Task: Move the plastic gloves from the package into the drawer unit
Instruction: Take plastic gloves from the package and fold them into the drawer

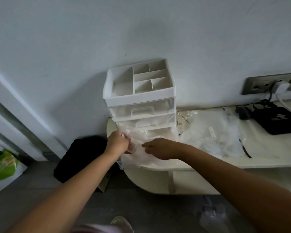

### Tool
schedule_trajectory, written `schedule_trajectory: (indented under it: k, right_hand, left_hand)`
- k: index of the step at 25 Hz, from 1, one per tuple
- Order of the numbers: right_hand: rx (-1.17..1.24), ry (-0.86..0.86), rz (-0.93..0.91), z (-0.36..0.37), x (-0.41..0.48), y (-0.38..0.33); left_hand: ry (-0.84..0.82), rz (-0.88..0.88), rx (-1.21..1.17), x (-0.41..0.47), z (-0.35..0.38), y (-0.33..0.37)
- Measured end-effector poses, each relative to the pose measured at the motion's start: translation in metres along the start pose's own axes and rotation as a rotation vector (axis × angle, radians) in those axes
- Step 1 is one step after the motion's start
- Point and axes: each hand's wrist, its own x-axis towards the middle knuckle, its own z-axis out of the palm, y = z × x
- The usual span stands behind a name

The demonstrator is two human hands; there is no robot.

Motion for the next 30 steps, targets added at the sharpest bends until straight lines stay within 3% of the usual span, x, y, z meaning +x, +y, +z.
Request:
schedule_trajectory:
  k: [2,5,6,8,12,17,19,21,24,27,30]
  right_hand:
    - [-0.124,-0.062,-0.002,0.002,0.014,0.008]
    - [-0.14,0.006,0.004,0.006,0.026,0.02]
    - [-0.146,0.021,-0.019,0.007,0.029,0.022]
    - [-0.131,0.043,-0.075,0.009,0.033,0.023]
    - [-0.119,0.044,-0.145,0.012,0.038,0.025]
    - [-0.254,0.036,-0.191,0.004,0.043,0.028]
    - [-0.375,-0.051,-0.087,-0.006,0.044,0.03]
    - [-0.538,-0.145,0.069,-0.014,0.046,0.035]
    - [-0.545,-0.112,0.202,-0.016,0.049,0.04]
    - [-0.583,-0.175,0.135,-0.027,0.033,0.042]
    - [-0.308,0.005,-0.015,-0.046,-0.006,0.051]
  left_hand:
    - [-0.015,0.054,0.082,-0.003,-0.002,0.0]
    - [0.146,0.324,0.568,-0.01,-0.008,0.007]
    - [0.207,0.437,0.627,-0.014,-0.008,0.012]
    - [0.165,0.547,0.658,-0.017,0.0,0.019]
    - [-0.096,0.494,0.701,-0.005,0.022,0.014]
    - [-0.333,0.241,0.553,0.014,0.031,0.005]
    - [-0.381,0.224,0.633,0.019,0.033,0.005]
    - [-0.404,0.268,0.875,0.025,0.035,0.002]
    - [-0.447,0.325,1.064,0.033,0.038,-0.001]
    - [-0.474,0.317,1.109,0.029,0.039,0.004]
    - [-0.45,0.341,1.1,0.017,0.033,0.011]
